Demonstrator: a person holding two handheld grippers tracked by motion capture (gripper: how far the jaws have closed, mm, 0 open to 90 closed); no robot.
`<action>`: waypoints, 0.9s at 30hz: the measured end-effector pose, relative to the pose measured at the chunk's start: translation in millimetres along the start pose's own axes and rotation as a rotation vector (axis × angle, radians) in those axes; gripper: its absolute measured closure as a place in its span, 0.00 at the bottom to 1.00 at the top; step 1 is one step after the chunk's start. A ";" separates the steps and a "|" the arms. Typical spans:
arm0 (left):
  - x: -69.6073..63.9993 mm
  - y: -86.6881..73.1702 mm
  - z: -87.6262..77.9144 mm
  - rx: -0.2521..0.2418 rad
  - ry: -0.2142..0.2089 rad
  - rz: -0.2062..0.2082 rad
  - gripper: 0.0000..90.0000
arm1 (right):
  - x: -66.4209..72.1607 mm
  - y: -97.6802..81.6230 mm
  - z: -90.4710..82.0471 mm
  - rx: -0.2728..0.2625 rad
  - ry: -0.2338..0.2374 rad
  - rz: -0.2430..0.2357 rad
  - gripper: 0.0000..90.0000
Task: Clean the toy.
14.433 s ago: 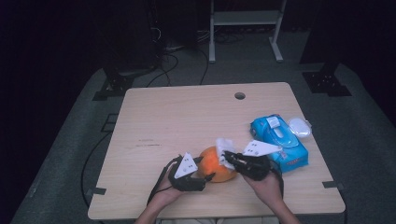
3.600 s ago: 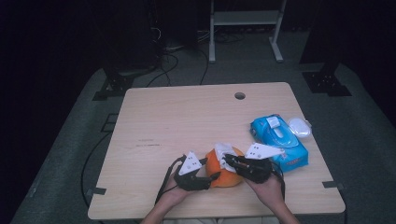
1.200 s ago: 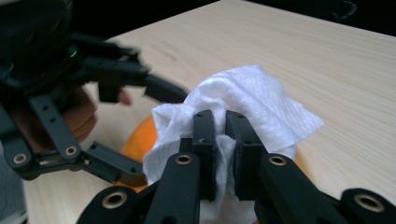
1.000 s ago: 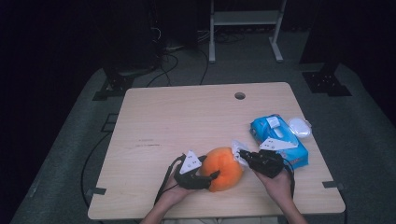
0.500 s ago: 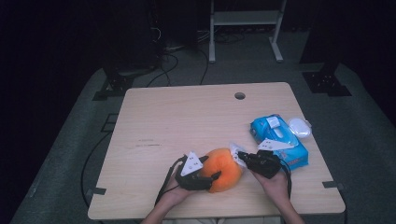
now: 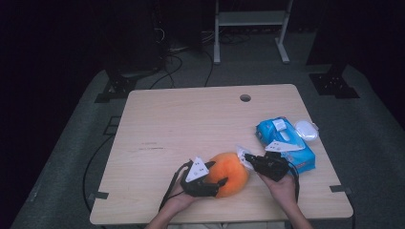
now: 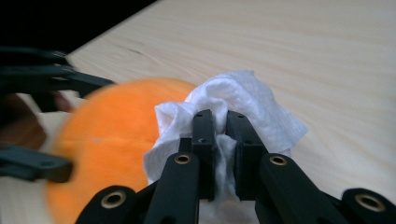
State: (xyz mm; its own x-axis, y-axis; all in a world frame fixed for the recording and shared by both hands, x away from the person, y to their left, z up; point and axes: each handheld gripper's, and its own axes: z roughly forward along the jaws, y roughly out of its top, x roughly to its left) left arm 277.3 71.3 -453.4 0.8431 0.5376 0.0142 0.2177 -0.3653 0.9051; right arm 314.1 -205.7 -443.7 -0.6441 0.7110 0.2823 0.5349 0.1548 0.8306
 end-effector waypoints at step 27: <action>5.2 14.8 -5.5 -0.019 0.057 0.082 0.48 | 26.6 9.1 -3.4 -0.032 0.116 -0.134 0.91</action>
State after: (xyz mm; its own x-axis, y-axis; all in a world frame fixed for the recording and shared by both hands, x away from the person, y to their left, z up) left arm 282.3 72.9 -437.5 0.8282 0.5491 0.1121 0.1395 -0.3957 0.9077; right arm 300.0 -187.7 -427.0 -0.7680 0.6016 0.2197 0.4237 0.2199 0.8787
